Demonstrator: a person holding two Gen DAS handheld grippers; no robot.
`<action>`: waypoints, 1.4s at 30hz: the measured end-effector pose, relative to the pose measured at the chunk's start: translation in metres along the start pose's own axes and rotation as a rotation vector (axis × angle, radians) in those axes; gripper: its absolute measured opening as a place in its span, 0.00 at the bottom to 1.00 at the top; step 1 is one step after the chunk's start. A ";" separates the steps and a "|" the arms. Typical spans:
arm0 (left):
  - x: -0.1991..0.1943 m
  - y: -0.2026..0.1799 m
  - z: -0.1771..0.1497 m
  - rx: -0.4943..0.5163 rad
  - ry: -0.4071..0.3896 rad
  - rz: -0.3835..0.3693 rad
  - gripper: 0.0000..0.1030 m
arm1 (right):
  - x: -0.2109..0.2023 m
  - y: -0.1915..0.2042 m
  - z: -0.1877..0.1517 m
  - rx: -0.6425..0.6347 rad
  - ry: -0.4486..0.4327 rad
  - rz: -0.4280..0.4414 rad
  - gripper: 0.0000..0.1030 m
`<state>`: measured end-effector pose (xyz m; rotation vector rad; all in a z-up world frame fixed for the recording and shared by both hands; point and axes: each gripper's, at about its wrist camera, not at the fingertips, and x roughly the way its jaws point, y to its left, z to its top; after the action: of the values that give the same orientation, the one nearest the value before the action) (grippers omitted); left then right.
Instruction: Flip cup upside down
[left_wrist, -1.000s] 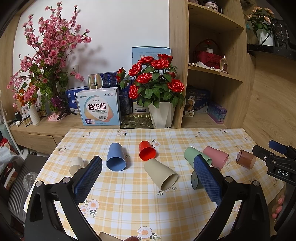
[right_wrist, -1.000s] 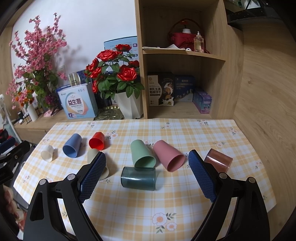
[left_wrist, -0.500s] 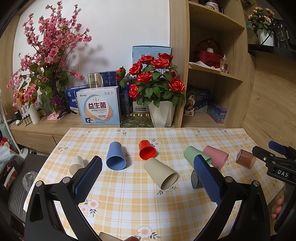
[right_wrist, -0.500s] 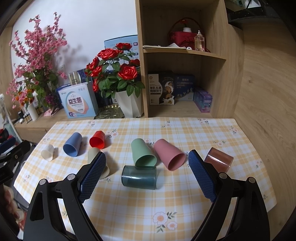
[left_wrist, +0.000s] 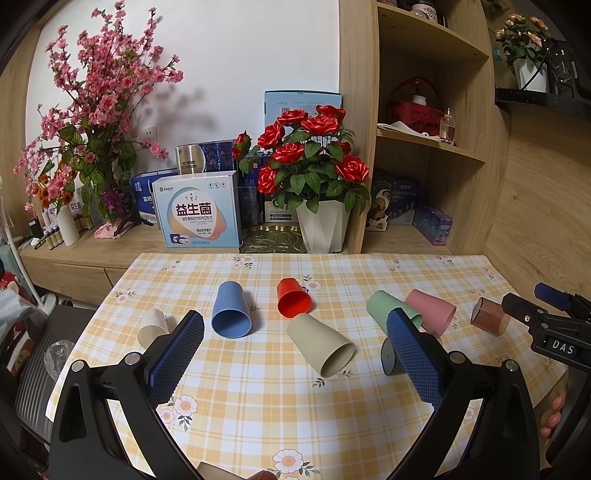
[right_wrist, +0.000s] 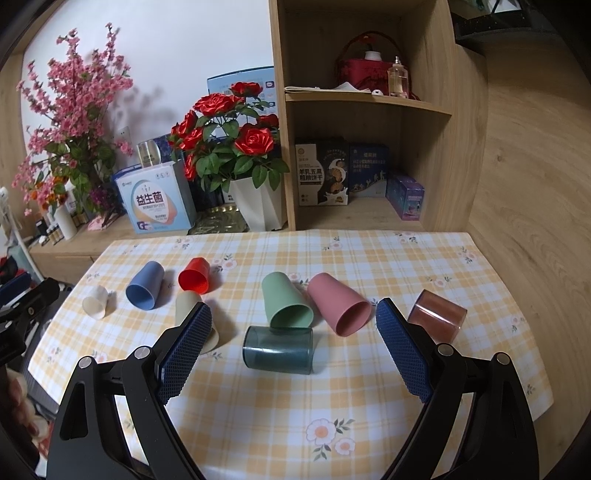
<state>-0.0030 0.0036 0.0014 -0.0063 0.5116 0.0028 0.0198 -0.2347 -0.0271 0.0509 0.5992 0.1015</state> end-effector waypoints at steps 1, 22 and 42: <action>0.000 0.002 0.000 -0.003 0.002 -0.002 0.94 | 0.000 0.001 -0.002 0.001 0.002 0.000 0.85; 0.028 0.060 -0.027 -0.135 0.076 -0.009 0.94 | 0.044 -0.029 -0.025 0.095 0.102 0.053 0.85; 0.096 0.126 -0.050 -0.277 0.336 0.113 0.93 | 0.094 -0.063 -0.052 0.153 0.249 0.003 0.85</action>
<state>0.0559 0.1292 -0.0901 -0.2518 0.8438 0.1860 0.0726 -0.2860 -0.1280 0.1892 0.8555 0.0656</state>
